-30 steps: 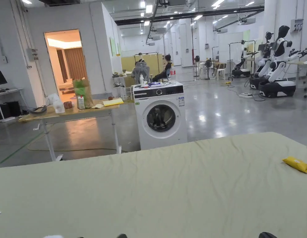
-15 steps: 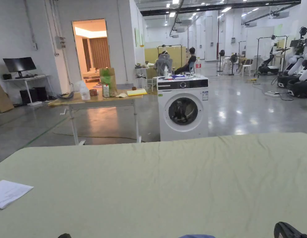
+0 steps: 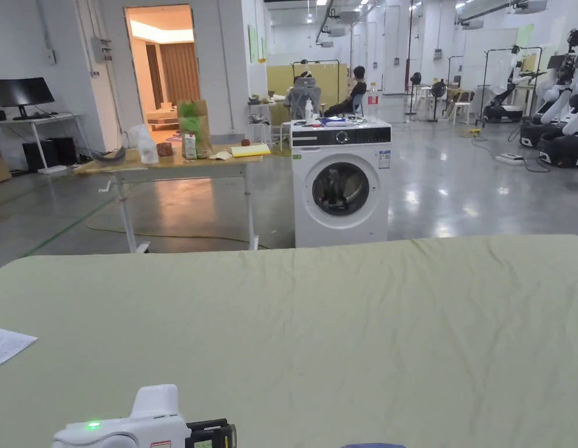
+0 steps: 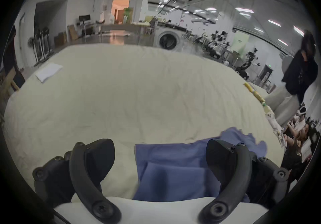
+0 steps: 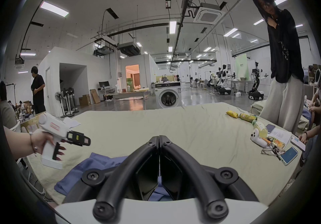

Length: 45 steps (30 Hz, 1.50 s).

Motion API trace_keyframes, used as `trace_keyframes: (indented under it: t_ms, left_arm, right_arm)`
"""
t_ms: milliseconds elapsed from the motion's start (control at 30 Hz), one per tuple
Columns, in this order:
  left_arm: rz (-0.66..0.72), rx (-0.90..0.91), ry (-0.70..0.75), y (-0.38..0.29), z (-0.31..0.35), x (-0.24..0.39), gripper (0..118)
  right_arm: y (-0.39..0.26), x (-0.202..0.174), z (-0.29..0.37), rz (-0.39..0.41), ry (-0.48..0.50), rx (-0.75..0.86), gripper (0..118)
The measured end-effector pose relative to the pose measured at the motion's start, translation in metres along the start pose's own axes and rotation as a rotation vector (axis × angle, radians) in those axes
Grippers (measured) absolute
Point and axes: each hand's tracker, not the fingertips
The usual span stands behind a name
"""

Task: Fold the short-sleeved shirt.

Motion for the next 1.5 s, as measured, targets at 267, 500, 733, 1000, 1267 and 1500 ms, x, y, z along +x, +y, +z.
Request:
trace_keyframes:
  t_ms: [267, 500, 733, 1000, 1267, 1500]
  left_arm:
    - [-0.204, -0.205, 0.125, -0.023, -0.078, 0.0, 108]
    - [-0.532, -0.02, 0.019, -0.053, -0.042, 0.035, 33]
    - [-0.511, 0.091, 0.032, -0.072, 0.027, 0.044, 0]
    - [-0.242, 0.289, -0.005, -0.066, 0.11, 0.016, 0]
    - [-0.248, 0.242, 0.05, -0.06, 0.11, 0.005, 0]
    - [-0.194, 0.163, 0.064, -0.065, 0.104, -0.008, 0]
  right_arm:
    - [-0.01, 0.011, -0.017, 0.001, -0.03, -0.067, 0]
    - [-0.018, 0.014, -0.024, -0.048, -0.028, -0.094, 0]
    - [0.002, 0.034, -0.086, -0.213, 0.112, -0.237, 0]
    - [-0.02, 0.04, -0.234, -0.165, 0.224, -0.734, 116]
    - [-0.104, 0.058, -0.298, -0.13, -0.026, -1.097, 102]
    - [-0.064, 0.023, -0.275, 0.105, 0.107, -1.05, 13]
